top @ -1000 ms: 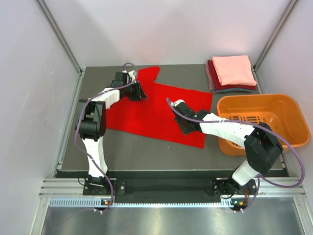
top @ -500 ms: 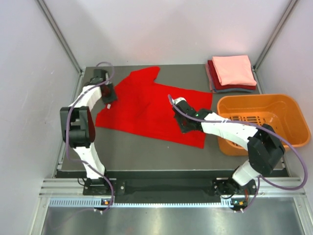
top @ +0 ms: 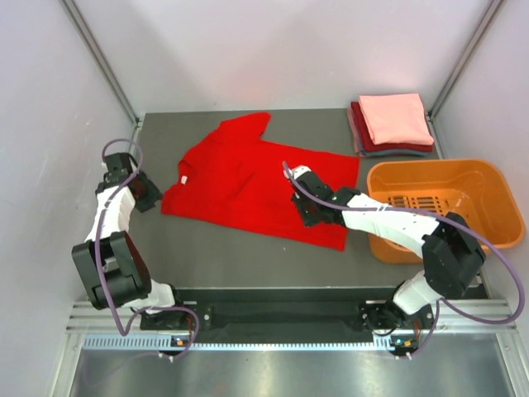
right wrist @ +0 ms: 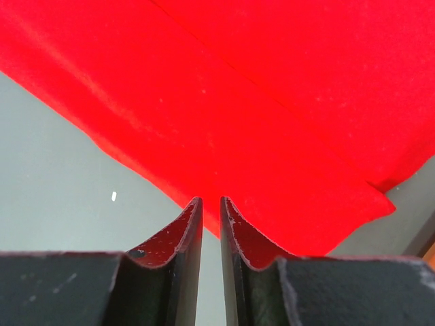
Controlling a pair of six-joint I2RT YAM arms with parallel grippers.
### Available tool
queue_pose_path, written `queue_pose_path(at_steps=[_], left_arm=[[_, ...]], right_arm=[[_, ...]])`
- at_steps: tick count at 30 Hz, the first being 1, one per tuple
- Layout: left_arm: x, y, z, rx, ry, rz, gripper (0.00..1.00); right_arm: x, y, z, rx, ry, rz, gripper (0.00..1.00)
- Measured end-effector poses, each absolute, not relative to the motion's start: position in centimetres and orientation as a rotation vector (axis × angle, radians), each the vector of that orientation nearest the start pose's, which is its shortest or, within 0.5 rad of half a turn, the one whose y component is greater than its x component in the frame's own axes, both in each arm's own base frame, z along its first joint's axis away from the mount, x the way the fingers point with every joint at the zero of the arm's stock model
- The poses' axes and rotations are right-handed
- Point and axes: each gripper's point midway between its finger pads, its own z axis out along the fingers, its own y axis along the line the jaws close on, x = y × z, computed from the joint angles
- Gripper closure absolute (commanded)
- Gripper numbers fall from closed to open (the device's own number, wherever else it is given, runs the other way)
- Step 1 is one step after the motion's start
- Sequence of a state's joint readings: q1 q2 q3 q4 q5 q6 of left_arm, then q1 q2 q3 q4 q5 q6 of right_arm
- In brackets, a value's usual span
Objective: Fold and stack the t-shirts
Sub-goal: Fold the tshirt
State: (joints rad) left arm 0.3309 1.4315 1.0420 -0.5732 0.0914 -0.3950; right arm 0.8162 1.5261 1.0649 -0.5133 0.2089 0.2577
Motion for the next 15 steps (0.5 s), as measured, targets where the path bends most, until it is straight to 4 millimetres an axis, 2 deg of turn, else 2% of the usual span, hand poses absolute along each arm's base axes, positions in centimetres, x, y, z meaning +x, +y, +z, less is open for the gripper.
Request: queue_pose_path(at_steps=[6, 10, 15], left_arm=[[31.9, 7.0, 7.7, -0.941, 2.426, -0.203, 0.55], [32.3, 6.9, 5.4, -0.987, 2.459, -0.226, 0.55], [31.7, 7.1, 3.7, -1.03, 2.47, -0.2, 0.55]], right_arm=[[26.0, 23.8, 9.2, -0.63, 2.439, 0.169, 0.82], [26.0, 23.8, 9.2, -0.63, 2.433, 0.172, 0.82], [26.0, 23.7, 9.2, -0.631, 2.434, 0.17, 0.82]])
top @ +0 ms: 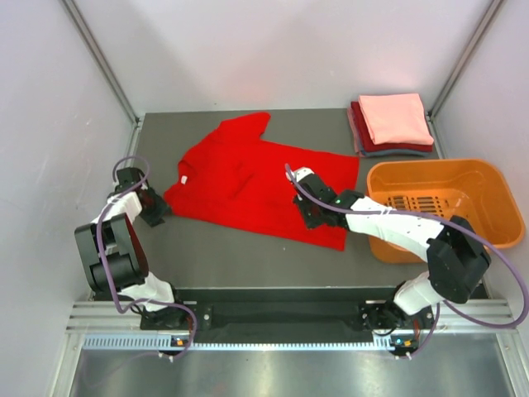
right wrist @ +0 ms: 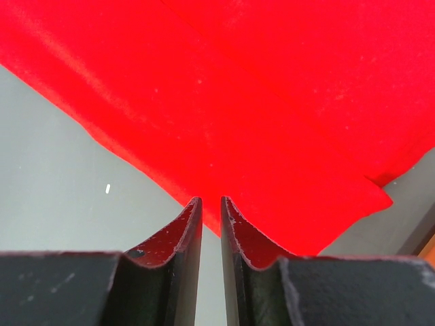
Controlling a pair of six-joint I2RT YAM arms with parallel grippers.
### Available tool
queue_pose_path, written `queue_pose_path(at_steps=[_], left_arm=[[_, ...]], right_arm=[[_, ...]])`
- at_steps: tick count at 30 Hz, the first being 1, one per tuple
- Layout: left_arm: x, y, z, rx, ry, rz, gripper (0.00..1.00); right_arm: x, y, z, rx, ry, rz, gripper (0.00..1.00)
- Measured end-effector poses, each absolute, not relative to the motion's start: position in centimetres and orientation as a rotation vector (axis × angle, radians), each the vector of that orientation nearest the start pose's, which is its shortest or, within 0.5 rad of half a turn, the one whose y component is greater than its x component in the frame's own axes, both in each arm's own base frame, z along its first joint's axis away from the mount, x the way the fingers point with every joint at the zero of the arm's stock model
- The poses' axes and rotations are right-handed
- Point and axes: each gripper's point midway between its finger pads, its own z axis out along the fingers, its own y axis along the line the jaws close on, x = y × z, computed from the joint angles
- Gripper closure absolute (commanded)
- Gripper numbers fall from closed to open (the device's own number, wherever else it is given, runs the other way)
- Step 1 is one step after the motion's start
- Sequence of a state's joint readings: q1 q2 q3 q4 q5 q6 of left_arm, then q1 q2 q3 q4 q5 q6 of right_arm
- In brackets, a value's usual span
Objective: Fold and stack the t-shirts
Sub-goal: Fold the tshirt
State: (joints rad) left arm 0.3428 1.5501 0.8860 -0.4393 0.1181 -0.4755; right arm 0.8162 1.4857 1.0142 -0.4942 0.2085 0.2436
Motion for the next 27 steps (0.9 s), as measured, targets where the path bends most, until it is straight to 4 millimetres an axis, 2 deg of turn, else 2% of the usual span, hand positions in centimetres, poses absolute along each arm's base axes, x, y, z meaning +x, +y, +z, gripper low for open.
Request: queue_pose_path(at_steps=[13, 15, 19, 27], left_arm=[[34.0, 8.3, 3.6, -1.064, 2.338, -0.182, 0.57], [34.2, 8.4, 3.6, -1.066, 2.327, -0.184, 0.6], [34.3, 8.5, 3.0, -1.085, 2.335, -0.175, 0.74], [35.3, 9.5, 3.3, -1.091, 2.324, -0.136, 0.77]], right_arm=[[26.1, 23.6, 9.9, -0.627, 2.411, 0.167, 0.82], [26.1, 23.6, 9.9, -0.627, 2.411, 0.167, 0.82], [26.1, 23.6, 9.9, -0.629, 2.411, 0.166, 0.82], [26.2, 23.5, 10.1, -0.633, 2.404, 0.165, 0.82]])
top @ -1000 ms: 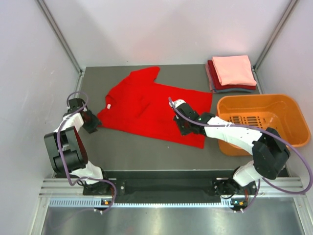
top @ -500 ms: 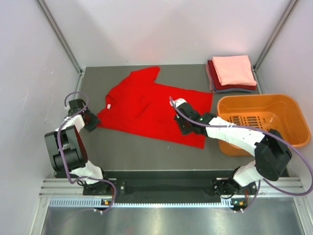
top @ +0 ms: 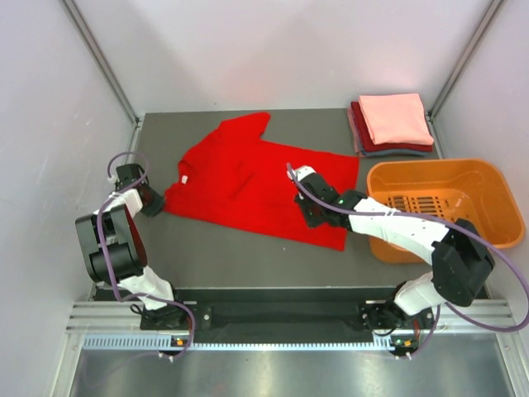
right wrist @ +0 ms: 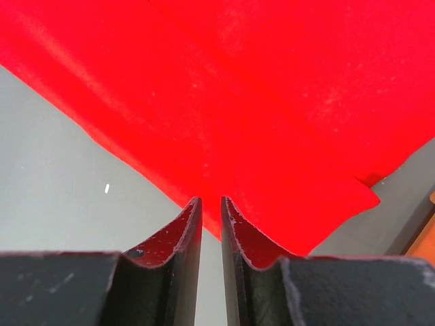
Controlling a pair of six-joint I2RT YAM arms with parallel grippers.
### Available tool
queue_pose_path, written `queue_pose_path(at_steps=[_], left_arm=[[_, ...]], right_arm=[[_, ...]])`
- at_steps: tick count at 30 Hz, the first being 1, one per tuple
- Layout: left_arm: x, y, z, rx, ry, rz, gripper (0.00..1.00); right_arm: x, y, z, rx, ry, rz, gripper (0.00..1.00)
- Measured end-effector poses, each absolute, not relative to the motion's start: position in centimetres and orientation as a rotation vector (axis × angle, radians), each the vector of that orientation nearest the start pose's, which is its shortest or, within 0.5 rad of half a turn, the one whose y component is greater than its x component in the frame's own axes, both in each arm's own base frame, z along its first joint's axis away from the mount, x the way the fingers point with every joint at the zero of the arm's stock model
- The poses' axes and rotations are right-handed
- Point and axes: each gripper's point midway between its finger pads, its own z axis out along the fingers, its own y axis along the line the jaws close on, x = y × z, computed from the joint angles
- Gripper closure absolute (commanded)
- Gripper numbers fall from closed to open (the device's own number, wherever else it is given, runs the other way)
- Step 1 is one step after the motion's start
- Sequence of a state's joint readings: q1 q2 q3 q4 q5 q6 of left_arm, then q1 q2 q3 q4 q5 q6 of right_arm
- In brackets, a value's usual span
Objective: Fold and stack the t-shirts
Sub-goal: Fold the tshirt
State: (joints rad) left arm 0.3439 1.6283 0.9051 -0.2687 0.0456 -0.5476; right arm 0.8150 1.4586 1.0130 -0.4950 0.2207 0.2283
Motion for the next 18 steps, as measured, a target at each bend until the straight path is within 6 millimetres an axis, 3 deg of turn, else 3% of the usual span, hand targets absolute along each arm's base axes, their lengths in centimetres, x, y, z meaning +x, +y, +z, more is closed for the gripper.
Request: queue_pose_path(at_steps=[4, 7, 12, 18], left_arm=[[35.3, 9.5, 3.0, -1.095, 2.329, -0.138, 0.84], [35.3, 9.5, 2.7, -1.103, 2.336, -0.138, 1.0], [35.3, 10.0, 2.8, -1.112, 2.344, -0.101, 1.0], [34.0, 11.9, 3.3, -1.134, 2.38, 0.081, 1.0]], right_arm=[[25.9, 23.2, 10.1, -0.631, 2.403, 0.163, 0.82], [25.6, 22.8, 10.1, -0.631, 2.405, 0.16, 0.82], [25.5, 22.6, 10.7, -0.622, 2.39, 0.168, 0.82], [25.4, 22.4, 11.7, -0.607, 2.365, 0.177, 0.81]])
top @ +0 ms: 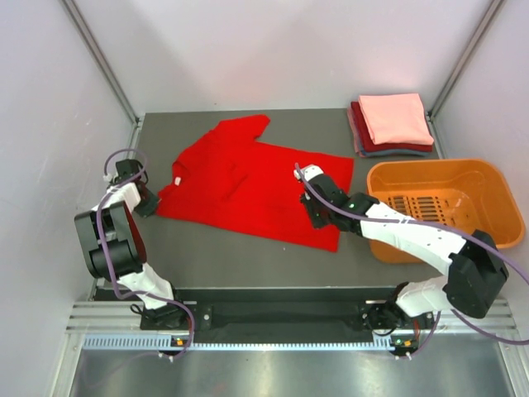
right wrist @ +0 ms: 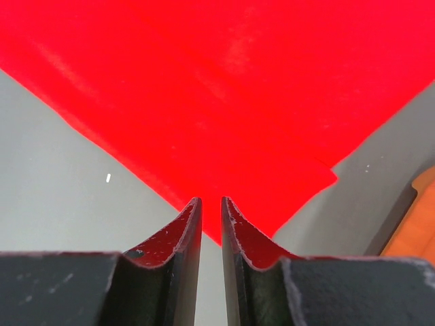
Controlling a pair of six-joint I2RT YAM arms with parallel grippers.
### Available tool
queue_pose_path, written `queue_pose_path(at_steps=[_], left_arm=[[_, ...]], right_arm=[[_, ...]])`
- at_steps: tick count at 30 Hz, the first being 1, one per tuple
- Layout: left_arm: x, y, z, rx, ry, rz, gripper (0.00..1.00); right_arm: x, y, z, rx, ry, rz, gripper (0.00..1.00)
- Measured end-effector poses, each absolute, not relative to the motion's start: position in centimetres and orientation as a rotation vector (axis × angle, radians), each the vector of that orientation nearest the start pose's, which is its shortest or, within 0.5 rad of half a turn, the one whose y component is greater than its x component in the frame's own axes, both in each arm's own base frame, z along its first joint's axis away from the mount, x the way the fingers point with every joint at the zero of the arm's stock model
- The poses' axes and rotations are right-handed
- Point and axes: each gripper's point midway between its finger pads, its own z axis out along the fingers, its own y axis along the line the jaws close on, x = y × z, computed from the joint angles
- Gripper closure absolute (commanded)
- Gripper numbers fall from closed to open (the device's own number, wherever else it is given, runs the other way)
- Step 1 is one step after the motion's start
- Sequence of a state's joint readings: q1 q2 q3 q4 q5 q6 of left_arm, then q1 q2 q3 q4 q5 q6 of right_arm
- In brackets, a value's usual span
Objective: Fold and stack the t-shirts
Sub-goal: Fold the tshirt
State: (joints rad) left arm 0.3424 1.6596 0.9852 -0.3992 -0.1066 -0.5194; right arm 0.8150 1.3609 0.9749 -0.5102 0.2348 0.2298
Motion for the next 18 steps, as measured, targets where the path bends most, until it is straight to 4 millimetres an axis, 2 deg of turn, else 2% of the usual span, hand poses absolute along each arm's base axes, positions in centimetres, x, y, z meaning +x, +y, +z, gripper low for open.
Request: queue_pose_path(at_steps=[5, 12, 13, 14, 15, 18], left_arm=[[31.9, 13.3, 3.7, -1.13, 2.424, 0.239, 1.0], [29.9, 14.1, 4.1, -1.128, 2.459, 0.347, 1.0], [29.5, 14.3, 4.0, -1.137, 2.466, 0.359, 0.97], [29.2, 14.4, 4.0, -1.144, 2.473, 0.369, 0.89], [28.9, 14.5, 4.0, -1.149, 2.48, 0.382, 0.75], [28.4, 14.7, 4.6, -1.159, 2.496, 0.396, 0.65]], right_arm=[[25.3, 22.3, 12.5, -0.595, 2.347, 0.192, 0.81], [25.2, 22.1, 13.3, -0.579, 2.334, 0.205, 0.8], [25.2, 22.0, 13.4, -0.574, 2.33, 0.205, 0.8], [25.3, 21.9, 13.5, -0.568, 2.328, 0.206, 0.79], [25.3, 21.8, 13.6, -0.566, 2.327, 0.206, 0.79], [25.6, 21.4, 13.5, -0.558, 2.34, 0.208, 0.75]])
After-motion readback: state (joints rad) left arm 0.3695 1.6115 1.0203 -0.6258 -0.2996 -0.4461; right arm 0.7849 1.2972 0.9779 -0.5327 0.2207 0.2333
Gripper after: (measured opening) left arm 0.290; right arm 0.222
